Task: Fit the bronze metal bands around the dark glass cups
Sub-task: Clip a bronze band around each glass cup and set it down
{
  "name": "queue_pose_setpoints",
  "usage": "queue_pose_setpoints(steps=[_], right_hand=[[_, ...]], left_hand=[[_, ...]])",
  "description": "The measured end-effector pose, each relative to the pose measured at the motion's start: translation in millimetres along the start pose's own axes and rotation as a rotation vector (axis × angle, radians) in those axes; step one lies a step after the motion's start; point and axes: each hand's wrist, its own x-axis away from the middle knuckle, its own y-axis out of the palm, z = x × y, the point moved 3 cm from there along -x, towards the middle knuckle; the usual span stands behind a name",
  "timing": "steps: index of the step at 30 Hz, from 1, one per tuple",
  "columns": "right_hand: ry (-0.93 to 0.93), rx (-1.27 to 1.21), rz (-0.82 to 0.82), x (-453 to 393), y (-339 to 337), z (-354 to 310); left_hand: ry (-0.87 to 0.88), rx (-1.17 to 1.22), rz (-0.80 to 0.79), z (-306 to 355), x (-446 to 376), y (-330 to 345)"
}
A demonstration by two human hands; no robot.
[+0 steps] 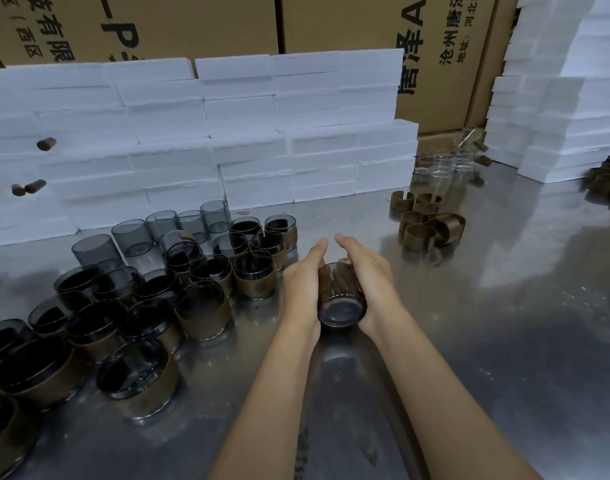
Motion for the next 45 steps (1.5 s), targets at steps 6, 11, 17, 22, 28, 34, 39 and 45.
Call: queue_pose_setpoints(steps=[6,11,17,22,28,34,39,45], right_hand=[[-0.378,0.217,0.145,-4,-4,-11],[-0.719,0.588,0.126,5,6,-9],[-0.930,0.781,0.073,9,7,-8],[-0.946,0.818,0.033,10,11,-5],[-0.968,0.823,0.066,8,8,-6],[-0.678,0.730,0.031,-11,-4,1],[-0.469,0.599,0.020,-11,-9,3],[-0.373,0.611,-0.016,-9,-9,6]], left_hand=[[0.055,-0.085,-0.058,7,-5,-7],[0.268,-0.240,-0.085,12,2,-4],[0.620,-0.507,0.117,17,12,-9],[0.733,-0.594,0.184,17,17,-13],[0.867,-0.666,0.227,24,20,-12],[0.651,-0.394,0.286,27,10,-27],[0.551,-0.301,0.253,31,8,-32],[0.542,-0.358,0.236,30,11,-31]])
